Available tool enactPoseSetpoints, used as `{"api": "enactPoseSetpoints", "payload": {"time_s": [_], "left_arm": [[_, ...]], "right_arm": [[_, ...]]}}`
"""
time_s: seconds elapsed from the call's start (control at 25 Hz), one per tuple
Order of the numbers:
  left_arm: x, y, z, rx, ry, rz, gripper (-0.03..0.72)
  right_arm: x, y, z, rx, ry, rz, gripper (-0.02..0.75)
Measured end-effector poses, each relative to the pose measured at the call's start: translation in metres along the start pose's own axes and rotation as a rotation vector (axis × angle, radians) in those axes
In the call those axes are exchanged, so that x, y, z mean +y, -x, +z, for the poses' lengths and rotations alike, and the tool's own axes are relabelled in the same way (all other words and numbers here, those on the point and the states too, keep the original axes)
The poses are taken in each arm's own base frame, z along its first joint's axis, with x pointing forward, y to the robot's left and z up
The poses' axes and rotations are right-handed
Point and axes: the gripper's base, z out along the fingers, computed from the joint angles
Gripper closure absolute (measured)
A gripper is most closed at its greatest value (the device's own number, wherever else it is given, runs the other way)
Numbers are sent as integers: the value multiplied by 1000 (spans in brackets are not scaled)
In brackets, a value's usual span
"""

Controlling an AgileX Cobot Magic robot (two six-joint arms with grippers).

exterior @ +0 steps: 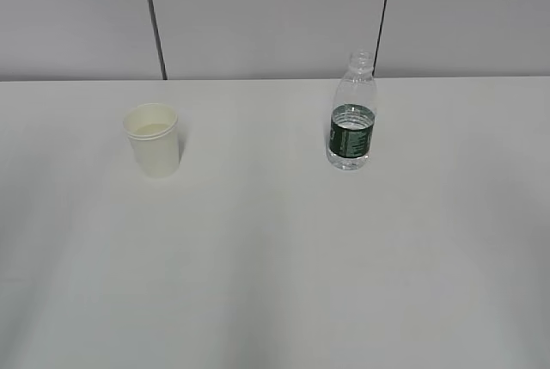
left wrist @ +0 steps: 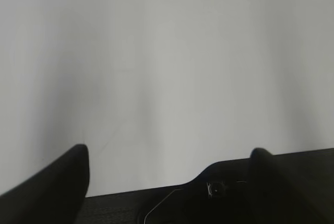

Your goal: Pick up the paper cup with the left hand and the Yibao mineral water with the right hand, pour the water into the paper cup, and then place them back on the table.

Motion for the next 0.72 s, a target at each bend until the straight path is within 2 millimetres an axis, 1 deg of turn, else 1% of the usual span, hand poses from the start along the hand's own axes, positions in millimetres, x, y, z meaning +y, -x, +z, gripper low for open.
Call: {"api": "enactPoseSetpoints", "payload": {"time_s": [0.04,0.16,0.2,0.24,0.28,0.36,0.4,0.48,0.52,0.6,0.64,0.68,0.72], "left_arm": [[1,-6,-3,-16,-2,0,129],[3,-23,-10,-70,-9,1,137],[3,-27,-12,-87,-10,1,142],[4,-33,-15,-108,-11,2,148],[5,-38,-17,-127,-12,3,155],[7,-47,-19,-167,-7,5,164],[7,-52,-20,-187,-10,5,167],[8,-62,-19,-233,-15,5,175],[9,-66,-17,-245,-17,5,180],[10,-75,-15,-278,-21,6,185],[11,-79,-13,-289,-22,6,185],[11,-84,-12,-308,-24,6,187],[12,-88,-11,-329,-27,6,187]], "right_arm": [[-1,-8,0,-7,1,-10,165],[-2,-21,-1,-24,2,-28,165],[-2,-21,-1,-24,2,-28,165],[-4,-36,-1,-46,4,-36,165],[-5,-41,-1,-55,5,-41,165],[-5,-41,-1,-55,5,-41,165],[-7,-58,-1,-93,9,-40,165],[-7,-58,-1,-93,9,-40,165],[-7,-58,-1,-95,6,-92,165],[-7,-58,-1,-95,6,-92,165],[-10,-85,-4,-208,13,-102,165],[-10,-90,-4,-234,14,-104,165],[-10,-90,-4,-234,14,-104,165]]}}
